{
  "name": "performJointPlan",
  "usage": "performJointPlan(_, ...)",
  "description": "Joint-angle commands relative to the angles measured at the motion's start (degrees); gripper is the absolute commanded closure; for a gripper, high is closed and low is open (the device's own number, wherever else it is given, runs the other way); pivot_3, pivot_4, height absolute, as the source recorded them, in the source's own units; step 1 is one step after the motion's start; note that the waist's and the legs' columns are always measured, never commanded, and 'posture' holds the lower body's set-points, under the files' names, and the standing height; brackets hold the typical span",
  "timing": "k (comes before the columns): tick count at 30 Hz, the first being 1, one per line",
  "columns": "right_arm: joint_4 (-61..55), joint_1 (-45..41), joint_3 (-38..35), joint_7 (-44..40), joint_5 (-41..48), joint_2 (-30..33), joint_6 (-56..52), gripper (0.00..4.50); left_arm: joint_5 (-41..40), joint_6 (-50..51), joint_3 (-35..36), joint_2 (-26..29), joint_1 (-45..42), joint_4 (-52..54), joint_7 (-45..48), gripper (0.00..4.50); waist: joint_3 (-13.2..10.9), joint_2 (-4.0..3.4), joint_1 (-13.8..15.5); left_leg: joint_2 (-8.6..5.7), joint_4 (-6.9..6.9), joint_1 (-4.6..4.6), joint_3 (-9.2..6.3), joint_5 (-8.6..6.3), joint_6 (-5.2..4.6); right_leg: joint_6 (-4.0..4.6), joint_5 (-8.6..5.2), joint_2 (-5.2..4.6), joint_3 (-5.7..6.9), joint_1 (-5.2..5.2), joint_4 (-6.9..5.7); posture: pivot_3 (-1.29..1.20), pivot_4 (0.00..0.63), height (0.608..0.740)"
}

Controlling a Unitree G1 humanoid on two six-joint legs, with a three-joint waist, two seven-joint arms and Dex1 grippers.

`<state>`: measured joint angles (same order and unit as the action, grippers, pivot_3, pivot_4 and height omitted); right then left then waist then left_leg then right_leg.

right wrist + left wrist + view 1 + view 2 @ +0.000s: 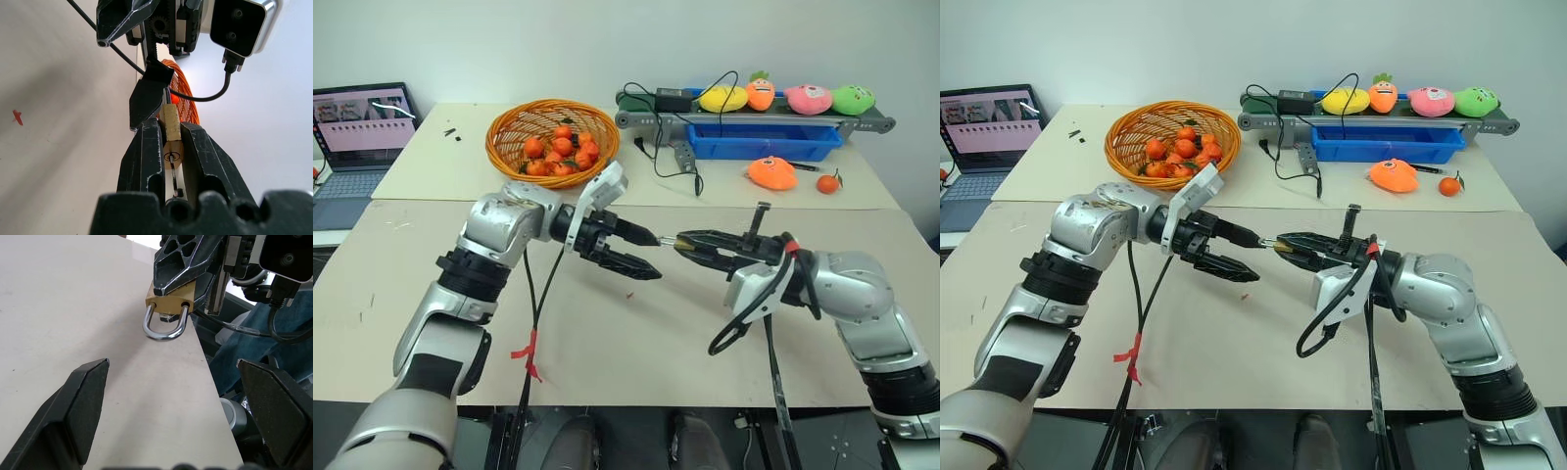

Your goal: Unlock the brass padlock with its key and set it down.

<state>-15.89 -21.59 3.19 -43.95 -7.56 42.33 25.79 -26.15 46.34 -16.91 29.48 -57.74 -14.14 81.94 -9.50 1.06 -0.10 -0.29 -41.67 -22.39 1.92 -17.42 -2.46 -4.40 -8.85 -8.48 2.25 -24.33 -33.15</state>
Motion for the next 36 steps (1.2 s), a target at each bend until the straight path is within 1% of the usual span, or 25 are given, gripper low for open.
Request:
performJointPlan(1,0.2,-1.3,-3.2,1.4,2.1,0.9,-0.7,4.29,0.4,-0.8,2.6,-0.7,-2.2,-1.0,-2.4,0.05,0.0,0.00,0.0,0.00,0.00,0.00,0.00,0.00,0.00,0.00,0.00,0.00,0.00,0.00,0.00,0.00,0.150,0.740)
performJointPlan(8,-0.3,-1.9,-3.6,0.8,4.2,0.7,-3.4,4.29,0.2,-0.5,5.2,-2.6,-1.2,-1.1,-7.9,0.05,0.0,0.00,0.0,0.00,0.00,0.00,0.00,0.00,0.00,0.00,0.00,0.00,0.00,0.00,0.00,0.00,0.150,0.740)
performJointPlan(11,-1.0,-2.4,-3.4,0.6,5.2,0.4,-5.3,4.29,-0.4,0.1,6.7,-3.3,0.1,0.1,-10.6,0.05,0.0,0.00,-0.1,0.00,0.00,0.00,0.00,0.00,0.00,0.00,0.00,0.00,0.00,0.00,0.00,0.00,0.150,0.740)
performJointPlan(14,-1.1,-2.8,-3.1,0.5,5.9,0.4,-6.3,4.29,-1.2,1.0,7.0,-3.3,2.2,2.7,-11.4,0.05,0.0,0.00,-0.1,0.01,0.00,0.00,-0.02,0.00,0.00,0.00,0.00,0.00,0.00,0.00,0.00,0.00,0.150,0.740)
performJointPlan(17,-1.0,-3.3,-2.8,0.3,6.2,0.3,-6.8,4.29,-2.0,1.7,7.4,-3.4,3.6,4.5,-12.3,0.81,0.0,0.00,-0.2,0.01,0.02,0.01,-0.02,0.00,0.01,0.00,0.00,0.00,-0.01,0.00,0.00,0.00,0.150,0.740)
performJointPlan(18,-1.0,-3.5,-2.7,0.3,6.3,0.3,-7.0,4.29,-2.4,2.0,7.6,-3.5,3.8,4.9,-12.5,1.13,0.0,0.00,-0.2,0.01,0.02,0.01,-0.02,0.00,0.01,0.00,0.00,0.00,-0.01,-0.01,0.00,0.00,0.150,0.740)
performJointPlan(19,-1.1,-3.6,-2.6,0.3,6.3,0.2,-7.1,4.29,-2.8,2.4,7.9,-3.5,4.0,5.2,-12.7,1.62,0.0,0.00,-0.1,0.01,0.02,0.00,-0.02,0.01,0.01,0.00,0.00,0.00,-0.01,0.00,-0.01,0.00,0.150,0.740)
performJointPlan(21,-1.1,-3.8,-2.4,0.2,6.3,0.1,-7.2,4.29,-3.1,2.8,8.0,-3.7,4.0,5.6,-13.2,2.31,0.0,0.00,-0.1,0.00,0.02,0.01,-0.02,0.01,0.02,0.00,0.00,0.00,0.00,0.01,0.00,0.00,0.150,0.740)
performJointPlan(24,-1.3,-4.0,-2.3,0.2,6.3,0.1,-7.4,4.29,-3.5,3.4,8.5,-4.1,4.0,5.9,-14.0,3.54,0.0,0.00,-0.1,0.01,0.02,0.01,-0.04,0.01,0.02,0.00,0.00,0.00,0.00,0.00,0.00,0.00,0.150,0.740)
performJointPlan(26,-1.7,-4.1,-2.2,0.3,6.4,0.0,-7.7,4.29,-3.8,3.5,8.9,-4.7,3.5,5.4,-14.9,4.22,0.0,0.00,-0.1,0.00,0.02,0.01,-0.04,0.01,0.02,0.00,0.00,0.00,0.00,0.00,0.00,0.00,0.150,0.740)
performJointPlan(36,-3.6,-2.9,-1.3,0.6,6.0,-0.9,-8.9,4.29,-3.7,2.5,8.7,-5.9,1.7,3.2,-15.8,4.22,0.0,0.00,-0.2,0.00,0.02,0.01,-0.02,0.01,0.02,0.00,0.00,0.00,0.00,0.01,0.00,0.00,0.150,0.740)
